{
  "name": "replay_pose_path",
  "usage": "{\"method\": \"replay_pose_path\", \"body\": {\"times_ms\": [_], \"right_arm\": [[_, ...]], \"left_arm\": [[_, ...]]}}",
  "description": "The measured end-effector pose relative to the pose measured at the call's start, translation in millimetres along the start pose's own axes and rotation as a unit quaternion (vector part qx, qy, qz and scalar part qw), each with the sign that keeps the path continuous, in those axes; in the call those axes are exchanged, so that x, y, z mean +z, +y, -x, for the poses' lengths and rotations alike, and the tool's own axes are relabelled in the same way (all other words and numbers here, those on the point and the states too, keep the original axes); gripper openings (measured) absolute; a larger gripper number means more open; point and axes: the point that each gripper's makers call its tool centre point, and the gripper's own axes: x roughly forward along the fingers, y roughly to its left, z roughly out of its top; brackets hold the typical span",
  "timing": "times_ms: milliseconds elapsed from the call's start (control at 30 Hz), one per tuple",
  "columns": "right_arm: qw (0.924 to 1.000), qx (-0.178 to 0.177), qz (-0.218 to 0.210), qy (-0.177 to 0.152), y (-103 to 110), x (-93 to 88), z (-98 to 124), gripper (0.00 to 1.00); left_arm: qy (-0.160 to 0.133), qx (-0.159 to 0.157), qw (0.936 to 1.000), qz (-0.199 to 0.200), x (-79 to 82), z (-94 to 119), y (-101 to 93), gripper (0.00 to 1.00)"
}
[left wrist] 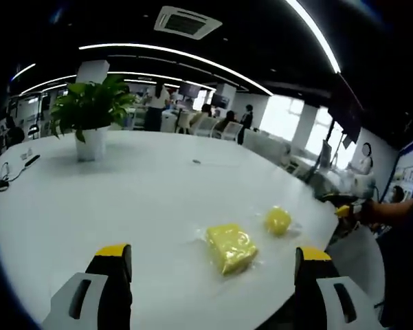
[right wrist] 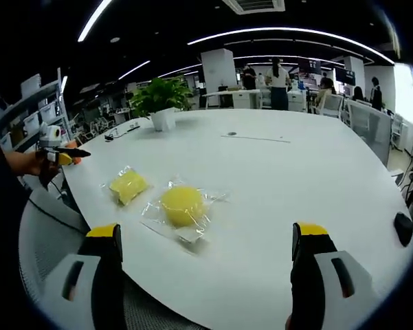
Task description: Compare the silicone blocks by pressing each to a similar depth, holding the contact briefly, and releasing to observe deformation and rebound differences across the visible hardness samples.
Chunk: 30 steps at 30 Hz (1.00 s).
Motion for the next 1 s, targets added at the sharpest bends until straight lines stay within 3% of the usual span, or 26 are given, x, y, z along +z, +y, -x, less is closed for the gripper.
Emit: {"method": "replay_pose_path", "body": {"times_ms": [500, 1000], "right_arm": [[0.9999, -0.001, -0.012, -0.002, 4.8, -5.0, -0.1, 0.96], [0.9999, -0.003, -0.015, -0.002, 2.9, -6.2, 4.5, 0.96]], "left_arm": [[-0.024, 0.004, 0.9992, 0.031, 9.8, 3.0, 4.1, 1.0], [-0.01, -0.003, 0.9995, 0.029, 0.7, 0.1, 1.6, 1.0]]}}
